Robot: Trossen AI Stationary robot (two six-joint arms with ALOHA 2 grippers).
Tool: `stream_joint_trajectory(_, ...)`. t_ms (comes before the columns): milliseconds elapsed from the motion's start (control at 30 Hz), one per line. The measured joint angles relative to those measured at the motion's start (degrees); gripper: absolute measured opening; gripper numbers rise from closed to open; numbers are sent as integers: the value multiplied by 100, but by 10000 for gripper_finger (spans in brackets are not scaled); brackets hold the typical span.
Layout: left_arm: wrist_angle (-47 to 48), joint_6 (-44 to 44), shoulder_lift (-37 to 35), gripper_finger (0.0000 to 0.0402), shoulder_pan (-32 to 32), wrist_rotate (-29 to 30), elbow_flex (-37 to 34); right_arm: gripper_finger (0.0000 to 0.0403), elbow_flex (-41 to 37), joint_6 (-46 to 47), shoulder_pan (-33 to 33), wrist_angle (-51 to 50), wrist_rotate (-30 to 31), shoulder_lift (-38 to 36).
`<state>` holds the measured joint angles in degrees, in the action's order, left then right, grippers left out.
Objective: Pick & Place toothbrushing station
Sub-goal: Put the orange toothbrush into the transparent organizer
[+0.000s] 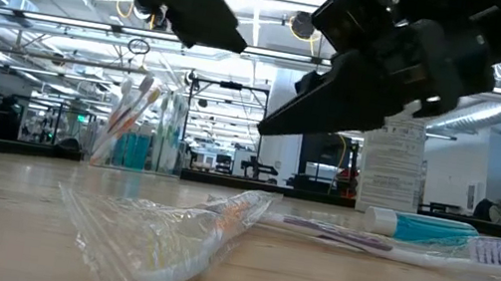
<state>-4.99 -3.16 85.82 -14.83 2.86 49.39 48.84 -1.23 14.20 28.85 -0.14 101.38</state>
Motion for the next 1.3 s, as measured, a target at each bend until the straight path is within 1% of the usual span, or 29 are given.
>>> stream_joint_trajectory(67, -118, 549, 308, 191, -296, -212, 35, 114, 0, 235, 117, -149, -2, -1)
stream_joint_trajectory(167, 92, 1202, 831, 191, -657, -331, 319, 114, 0, 413, 324, -471, -5, 0)
stream_joint_trajectory(300, 617, 1914, 1630, 191, -950, -327, 1141, 114, -2, 229, 661, -825, 11, 0)
stream_joint_trajectory(433, 1533, 2569, 2474, 191, -1067, -345, 2219, 114, -2, 305, 883, -855, 24, -2)
stream_joint_trajectory(500, 2033, 3068, 2857, 190, -1083, -374, 2706, 114, -2, 310, 946, -863, 26, -1)
stream_joint_trajectory(567, 2444, 3617, 3178, 185, -1082, -392, 3084, 114, -2, 312, 979, -890, 22, 0)
stream_joint_trajectory(600, 2630, 3756, 3309, 180, -1082, -388, 3240, 114, -2, 312, 990, -915, 24, -2)
stream_joint_trajectory(700, 3119, 3839, 3622, 155, -1050, -415, 3539, 114, -2, 316, 992, -1007, 28, -2)
stream_joint_trajectory(800, 3182, 3798, 3721, 119, -998, -437, 3589, 114, -2, 315, 990, -1106, 28, -1)
stream_joint_trajectory(933, 3216, 3374, 3750, 56, -936, -438, 3581, 114, -2, 99, 935, -1111, 29, -2)
stream_joint_trajectory(1000, 3225, 3211, 3713, 23, -907, -350, 3570, 114, -2, -61, 885, -1111, 30, -1)
stream_joint_trajectory(1033, 3223, 3133, 3695, 14, -903, -219, 3564, 114, -2, -126, 859, -1110, 31, -1)
stream_joint_trajectory(1100, 3206, 3010, 3614, 14, -931, 72, 3556, 114, -2, -236, 800, -1090, 30, -1)
stream_joint_trajectory(1200, 3562, 3226, 3452, 23, -1016, 385, 3547, 114, -7, -387, 758, -866, 15, -2)
stream_joint_trajectory(1300, 3903, 3337, 3280, 12, -1131, 610, 3547, 114, -7, -408, 758, -501, 14, -2)
